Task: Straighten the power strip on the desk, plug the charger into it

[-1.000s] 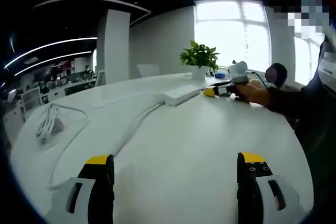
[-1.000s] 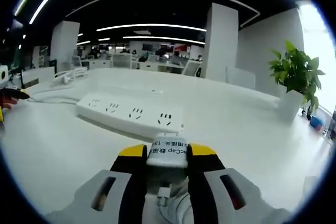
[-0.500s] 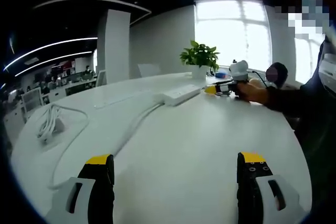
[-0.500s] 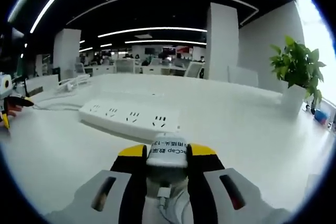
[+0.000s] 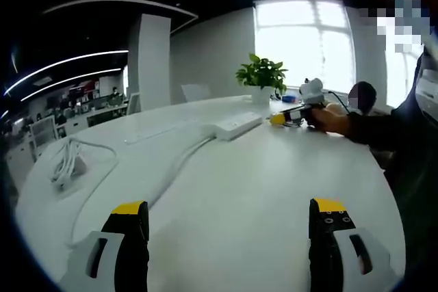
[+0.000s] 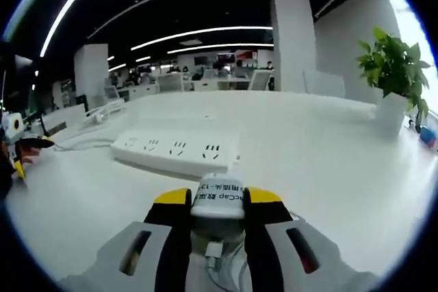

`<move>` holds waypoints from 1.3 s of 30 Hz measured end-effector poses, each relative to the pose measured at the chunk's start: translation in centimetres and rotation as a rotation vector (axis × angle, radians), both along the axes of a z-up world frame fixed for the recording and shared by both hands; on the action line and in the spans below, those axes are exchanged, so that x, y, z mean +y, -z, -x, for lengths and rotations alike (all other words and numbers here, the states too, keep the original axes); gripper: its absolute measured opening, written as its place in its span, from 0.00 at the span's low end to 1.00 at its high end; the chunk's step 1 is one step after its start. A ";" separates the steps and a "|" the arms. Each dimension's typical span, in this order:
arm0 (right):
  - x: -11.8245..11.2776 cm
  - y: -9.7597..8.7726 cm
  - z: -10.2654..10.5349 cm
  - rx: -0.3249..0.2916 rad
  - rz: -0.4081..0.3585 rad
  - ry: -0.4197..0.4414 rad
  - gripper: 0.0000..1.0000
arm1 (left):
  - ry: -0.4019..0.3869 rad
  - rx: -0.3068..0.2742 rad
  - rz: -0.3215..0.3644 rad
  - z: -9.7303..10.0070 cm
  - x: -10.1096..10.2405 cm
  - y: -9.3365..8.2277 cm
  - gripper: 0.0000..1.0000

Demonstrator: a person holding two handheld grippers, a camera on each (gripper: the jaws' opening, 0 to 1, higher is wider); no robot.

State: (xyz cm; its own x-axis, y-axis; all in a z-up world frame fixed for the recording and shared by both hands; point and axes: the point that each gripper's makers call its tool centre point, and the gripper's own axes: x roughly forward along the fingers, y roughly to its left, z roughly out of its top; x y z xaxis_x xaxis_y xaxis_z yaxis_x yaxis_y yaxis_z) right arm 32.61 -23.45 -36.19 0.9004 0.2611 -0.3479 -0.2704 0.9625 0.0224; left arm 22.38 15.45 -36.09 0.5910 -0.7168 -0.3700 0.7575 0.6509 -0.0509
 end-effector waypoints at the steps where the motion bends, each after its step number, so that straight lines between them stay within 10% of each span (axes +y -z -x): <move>1: -0.1 0.0 0.0 0.004 -0.004 0.000 0.27 | -0.002 0.000 0.001 0.0 0.0 0.0 0.99; 7: -0.4 -0.5 0.3 0.061 -0.163 -0.004 0.28 | -0.007 -0.004 0.002 -0.1 0.1 -0.1 0.99; 39: -0.5 -3.4 1.0 0.171 -0.101 -0.038 0.27 | 0.001 -0.013 0.014 -0.3 -0.5 -0.2 0.99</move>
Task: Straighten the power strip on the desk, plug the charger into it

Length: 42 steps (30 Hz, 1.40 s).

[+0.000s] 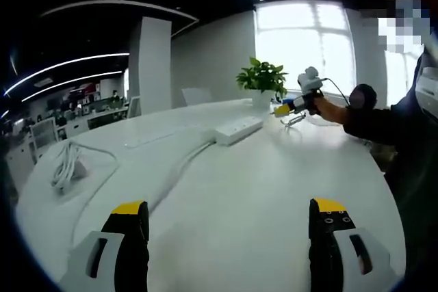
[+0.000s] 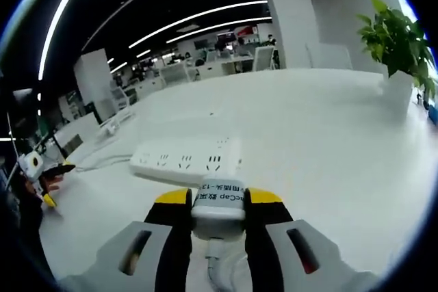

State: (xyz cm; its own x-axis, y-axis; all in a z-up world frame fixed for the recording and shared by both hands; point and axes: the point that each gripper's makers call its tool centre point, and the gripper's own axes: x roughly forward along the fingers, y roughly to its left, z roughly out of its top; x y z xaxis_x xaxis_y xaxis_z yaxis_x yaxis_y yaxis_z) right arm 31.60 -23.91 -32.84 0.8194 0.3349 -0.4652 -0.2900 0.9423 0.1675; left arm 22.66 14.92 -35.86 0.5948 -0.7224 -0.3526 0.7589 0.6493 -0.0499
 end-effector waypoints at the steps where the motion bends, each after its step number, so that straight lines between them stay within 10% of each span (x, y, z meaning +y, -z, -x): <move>1: 0.0 -0.2 0.0 0.000 0.002 -0.001 0.27 | 0.001 0.000 0.000 0.0 0.0 0.0 0.99; 42: 2.3 -3.5 0.2 0.214 0.082 -0.099 0.27 | -0.009 0.004 0.000 0.2 0.2 0.4 0.99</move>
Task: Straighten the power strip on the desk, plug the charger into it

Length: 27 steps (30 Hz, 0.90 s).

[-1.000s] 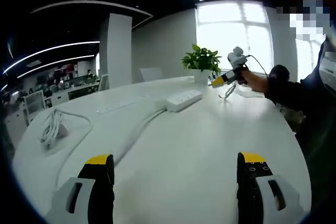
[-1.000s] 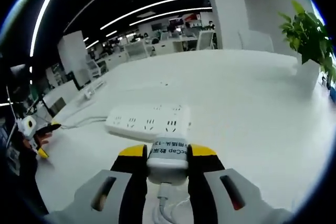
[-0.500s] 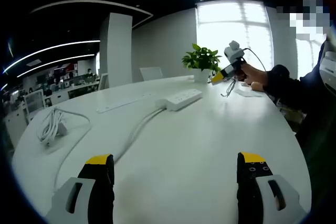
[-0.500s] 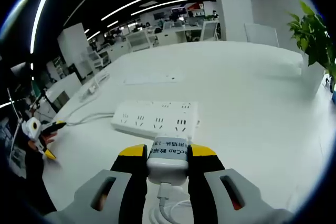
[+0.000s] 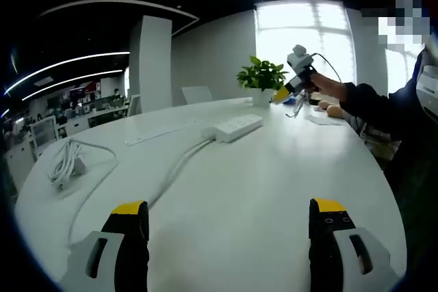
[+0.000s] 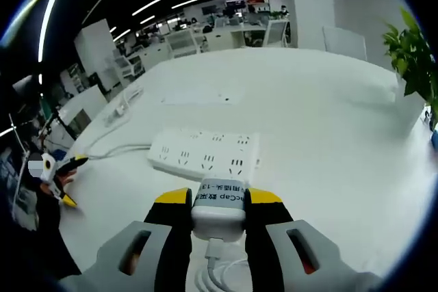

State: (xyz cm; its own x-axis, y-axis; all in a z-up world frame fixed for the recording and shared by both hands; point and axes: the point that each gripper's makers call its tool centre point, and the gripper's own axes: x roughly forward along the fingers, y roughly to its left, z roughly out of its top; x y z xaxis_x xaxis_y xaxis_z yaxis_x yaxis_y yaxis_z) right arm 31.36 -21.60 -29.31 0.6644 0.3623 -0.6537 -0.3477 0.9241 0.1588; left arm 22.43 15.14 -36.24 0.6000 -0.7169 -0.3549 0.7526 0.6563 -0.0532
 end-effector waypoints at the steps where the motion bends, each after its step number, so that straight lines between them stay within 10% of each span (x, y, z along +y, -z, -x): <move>1: 0.0 0.0 0.0 0.006 0.008 -0.004 0.27 | 0.000 0.000 0.000 0.0 0.0 0.0 0.99; 27: -0.1 -0.8 -0.7 0.152 0.086 -0.032 0.28 | 0.009 0.002 -0.012 0.3 -0.3 0.0 0.99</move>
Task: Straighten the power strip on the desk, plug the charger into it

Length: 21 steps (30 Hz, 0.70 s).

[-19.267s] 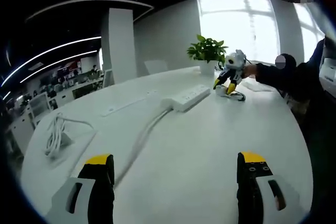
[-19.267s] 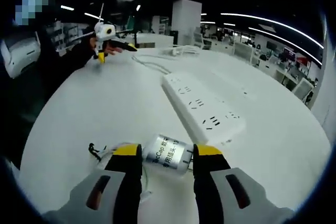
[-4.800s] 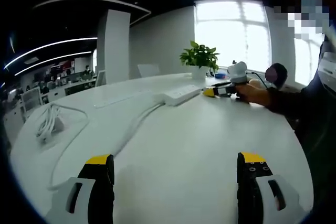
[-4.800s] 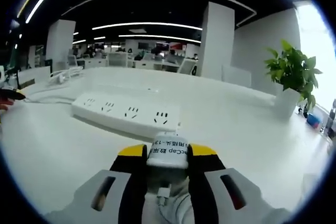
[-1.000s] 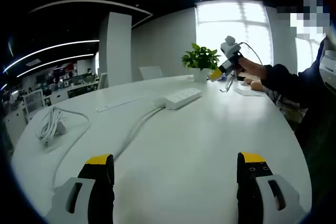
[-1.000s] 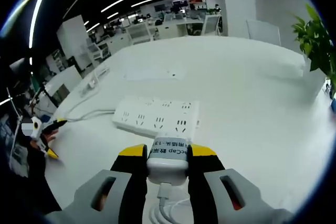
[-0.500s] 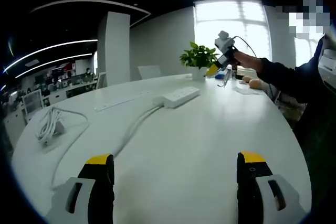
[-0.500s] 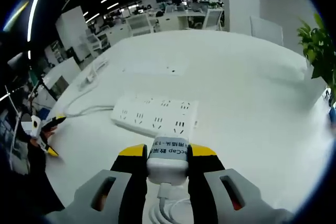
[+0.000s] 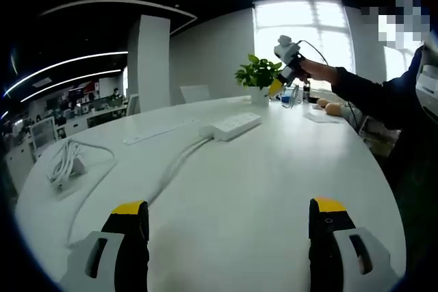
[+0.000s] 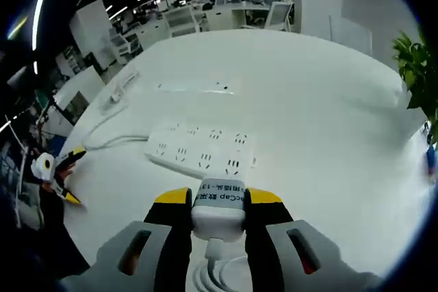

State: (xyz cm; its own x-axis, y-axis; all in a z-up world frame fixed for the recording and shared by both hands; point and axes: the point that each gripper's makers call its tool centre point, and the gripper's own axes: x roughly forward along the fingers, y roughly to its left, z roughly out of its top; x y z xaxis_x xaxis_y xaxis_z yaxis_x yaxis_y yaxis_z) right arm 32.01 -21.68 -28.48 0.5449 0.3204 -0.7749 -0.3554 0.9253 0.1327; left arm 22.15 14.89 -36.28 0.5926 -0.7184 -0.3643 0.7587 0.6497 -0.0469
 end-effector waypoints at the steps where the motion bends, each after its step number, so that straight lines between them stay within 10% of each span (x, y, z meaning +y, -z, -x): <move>1: 0.0 -0.1 0.0 0.002 0.001 -0.004 0.28 | 0.000 0.000 0.000 0.0 0.0 0.0 0.99; 21: 0.1 -0.4 -0.9 0.085 0.040 -0.021 0.28 | -0.008 0.002 -0.002 -0.3 0.2 0.0 0.99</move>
State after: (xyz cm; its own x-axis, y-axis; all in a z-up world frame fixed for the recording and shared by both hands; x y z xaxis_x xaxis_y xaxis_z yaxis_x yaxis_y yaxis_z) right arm 32.92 -21.56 -28.06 0.4699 0.2988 -0.8306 -0.3638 0.9229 0.1262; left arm 22.47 15.05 -36.25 0.5976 -0.7128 -0.3671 0.7533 0.6560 -0.0473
